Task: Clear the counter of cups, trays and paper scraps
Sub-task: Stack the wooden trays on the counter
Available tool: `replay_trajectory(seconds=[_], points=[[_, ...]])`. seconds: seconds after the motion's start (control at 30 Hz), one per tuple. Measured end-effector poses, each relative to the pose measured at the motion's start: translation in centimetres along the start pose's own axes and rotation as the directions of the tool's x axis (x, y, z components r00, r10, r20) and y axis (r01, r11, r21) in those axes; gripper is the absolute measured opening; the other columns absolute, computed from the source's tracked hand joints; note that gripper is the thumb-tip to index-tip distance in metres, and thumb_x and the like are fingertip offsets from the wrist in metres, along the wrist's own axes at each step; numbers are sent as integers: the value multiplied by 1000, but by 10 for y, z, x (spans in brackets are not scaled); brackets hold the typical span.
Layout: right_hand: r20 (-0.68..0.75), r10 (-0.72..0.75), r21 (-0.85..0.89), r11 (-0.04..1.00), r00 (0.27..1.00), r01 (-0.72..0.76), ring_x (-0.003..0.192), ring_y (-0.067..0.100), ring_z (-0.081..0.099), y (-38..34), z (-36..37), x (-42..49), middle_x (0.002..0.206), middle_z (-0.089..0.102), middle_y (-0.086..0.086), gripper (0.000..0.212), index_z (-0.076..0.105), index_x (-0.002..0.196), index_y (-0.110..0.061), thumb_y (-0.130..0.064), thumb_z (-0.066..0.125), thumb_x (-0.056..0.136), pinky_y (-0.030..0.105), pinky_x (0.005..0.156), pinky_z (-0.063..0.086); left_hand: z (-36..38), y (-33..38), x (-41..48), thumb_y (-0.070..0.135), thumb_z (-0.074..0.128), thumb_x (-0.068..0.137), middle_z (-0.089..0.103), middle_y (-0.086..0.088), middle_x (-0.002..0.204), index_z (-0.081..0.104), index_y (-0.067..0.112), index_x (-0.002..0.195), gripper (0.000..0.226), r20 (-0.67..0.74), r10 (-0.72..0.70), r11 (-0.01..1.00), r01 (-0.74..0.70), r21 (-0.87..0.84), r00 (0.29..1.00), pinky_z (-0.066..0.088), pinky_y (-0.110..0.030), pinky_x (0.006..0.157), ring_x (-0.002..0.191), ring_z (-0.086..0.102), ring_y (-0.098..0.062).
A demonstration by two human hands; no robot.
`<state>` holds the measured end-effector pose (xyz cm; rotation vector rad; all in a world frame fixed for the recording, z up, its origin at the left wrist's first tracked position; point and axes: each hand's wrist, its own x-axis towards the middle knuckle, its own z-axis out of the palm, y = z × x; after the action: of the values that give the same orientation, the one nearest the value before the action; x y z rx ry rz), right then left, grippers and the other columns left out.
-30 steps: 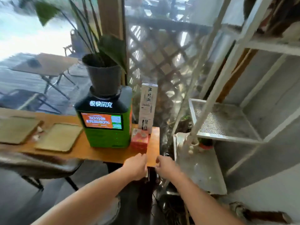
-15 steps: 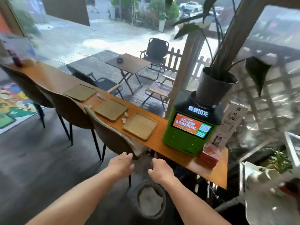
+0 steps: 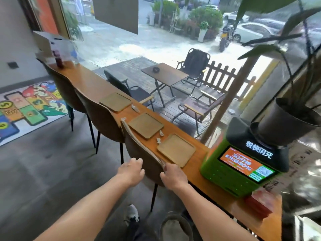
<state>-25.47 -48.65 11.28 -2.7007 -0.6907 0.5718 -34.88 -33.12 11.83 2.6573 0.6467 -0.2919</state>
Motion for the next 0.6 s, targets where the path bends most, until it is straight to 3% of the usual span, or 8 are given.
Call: replay_trajectory(seconds=[0.1,0.27,0.4,0.6], points=[[-33,-3,29,1000,999,4,89,21,57,-13,-1,37,107,61,2,19,59,104,-23,-35,53,91,36,75,49,-14,-5,38,36,47,94,57,-4,102,52,20,97,18,-60,37,999,-37,-3,997,50,-40,80,99,62,-29],[-48,-5,100,995,999,10,110,32,59,-41,-19,125,123,60,13,28,61,114,-14,-29,53,92,39,90,48,-51,-13,124,39,46,93,58,-2,104,49,25,94,14,-96,80,997,-82,-14,992,49,-39,79,100,62,-28],[-72,-29,82,996,997,35,120,34,57,-60,-34,196,124,63,16,24,61,107,-12,-26,49,92,40,87,51,-78,-25,198,41,45,93,57,-1,105,50,26,96,16,-56,67,998,-66,20,996,47,-39,74,99,61,-27],[-18,9,67,998,1000,-8,101,31,60,-72,-43,277,116,61,11,24,59,108,-12,-24,47,91,41,80,53,-97,-55,282,41,44,96,57,-2,110,54,22,103,22,-15,23,997,-22,74,1000,48,-38,76,101,60,-27]])
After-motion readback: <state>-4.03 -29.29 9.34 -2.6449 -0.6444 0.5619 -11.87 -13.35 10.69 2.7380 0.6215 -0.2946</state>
